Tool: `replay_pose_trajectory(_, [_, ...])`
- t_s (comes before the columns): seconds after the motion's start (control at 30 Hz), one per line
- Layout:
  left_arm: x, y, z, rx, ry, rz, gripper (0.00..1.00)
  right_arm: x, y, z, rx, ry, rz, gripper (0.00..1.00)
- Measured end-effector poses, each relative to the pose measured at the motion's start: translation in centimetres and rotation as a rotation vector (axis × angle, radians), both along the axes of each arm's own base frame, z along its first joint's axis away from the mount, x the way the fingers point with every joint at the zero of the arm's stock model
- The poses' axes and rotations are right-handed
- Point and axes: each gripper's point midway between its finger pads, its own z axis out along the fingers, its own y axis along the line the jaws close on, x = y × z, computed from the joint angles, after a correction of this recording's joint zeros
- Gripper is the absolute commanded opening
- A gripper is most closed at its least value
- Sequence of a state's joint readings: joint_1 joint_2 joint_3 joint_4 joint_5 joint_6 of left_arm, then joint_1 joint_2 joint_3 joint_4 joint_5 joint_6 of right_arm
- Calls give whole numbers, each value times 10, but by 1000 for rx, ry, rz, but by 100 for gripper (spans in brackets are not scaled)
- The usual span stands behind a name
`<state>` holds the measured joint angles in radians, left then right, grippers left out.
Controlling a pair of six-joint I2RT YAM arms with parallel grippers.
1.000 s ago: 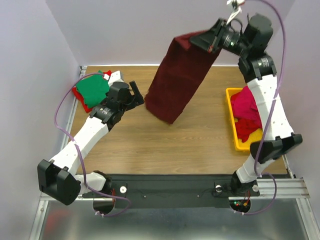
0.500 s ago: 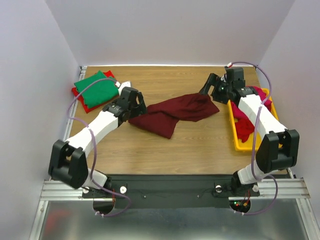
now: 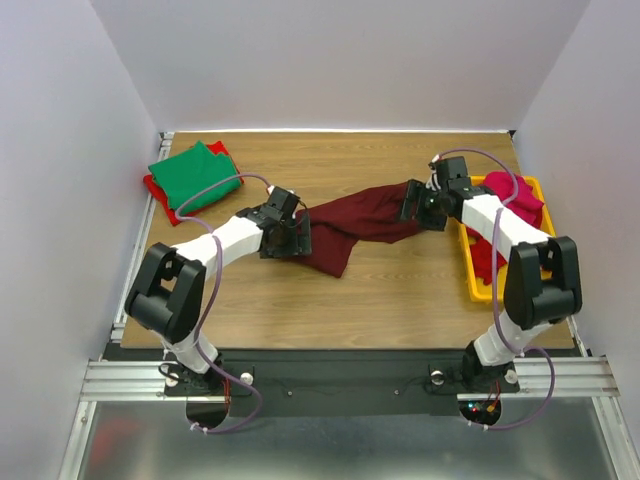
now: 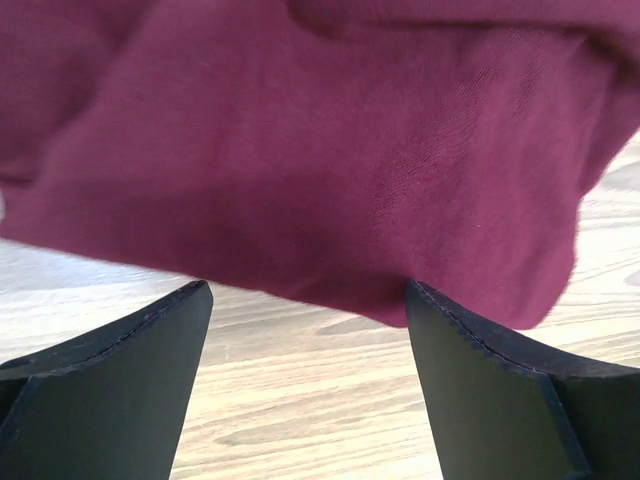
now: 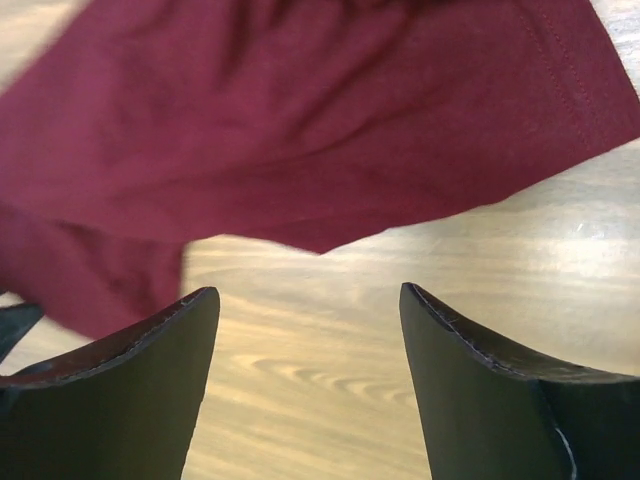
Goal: Fold and stack the t-shirts
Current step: Move the tshirt to the center of the board, then flatten the tshirt out
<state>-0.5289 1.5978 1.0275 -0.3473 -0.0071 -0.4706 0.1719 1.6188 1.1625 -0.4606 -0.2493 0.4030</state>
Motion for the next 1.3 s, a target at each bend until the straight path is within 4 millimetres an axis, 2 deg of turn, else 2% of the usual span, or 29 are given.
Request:
replay_pose_trajectory(0.2, [-2, -6, -27, 28, 75, -36, 84, 4, -5, -48, -60, 94, 15, 75])
replay_pose_trajectory(0.27, [-1, -6, -34, 40, 93, -36, 81, 7, -7, -57, -74, 109, 15, 74])
replay_pose_trajectory(0.37, [4, -10, -32, 37, 88, -37, 72, 13, -8, -65, -91, 114, 11, 71])
replay_pose_trajectory(0.5, [11, -14, -34, 42, 93, -43, 55, 26, -10, -72, -109, 96, 7, 57])
replay_pose_trajectory(0.53, [15, -16, -35, 43, 91, -44, 48, 29, -11, -75, -115, 93, 5, 48])
replay_pose_trajectory(0.6, [19, -18, -36, 43, 88, -48, 32, 33, -11, -76, -120, 91, 4, 37])
replay_pose_trajectory(0.63, [20, -19, -36, 41, 85, -48, 0, 35, -11, -78, -122, 86, 6, 25])
replay_pose_trajectory(0.73, [23, -21, -37, 39, 81, -54, 0, 39, -10, -79, -123, 79, 9, 1])
replay_pose_trajectory(0.93, [29, -14, -30, 85, 62, -49, 0, 38, -10, -76, -119, 76, 8, 0])
replay_pose_trajectory(1.0, [33, -13, -22, 95, 52, -49, 0, 37, -10, -65, -117, 63, 8, 0])
replay_pose_trajectory(1.1, [42, -11, 3, 103, 19, -47, 0, 34, -11, -39, -112, 29, 4, 0])
replay_pose_trajectory(1.17, [50, -11, 32, 97, -23, -50, 0, 33, -11, -7, -104, -13, -1, 0])
replay_pose_trajectory(1.2, [55, -10, 56, 87, -56, -51, 0, 35, -11, 19, -96, -58, -4, 0])
replay_pose_trajectory(1.23, [59, -10, 78, 78, -85, -55, 0, 36, -11, 33, -93, -81, -5, 0])
replay_pose_trajectory(1.27, [64, -9, 102, 63, -125, -55, 0, 37, -11, 61, -84, -129, -8, 0])
replay_pose_trajectory(1.3, [68, -7, 129, 54, -159, -57, 0, 37, -10, 78, -79, -161, -10, 0])
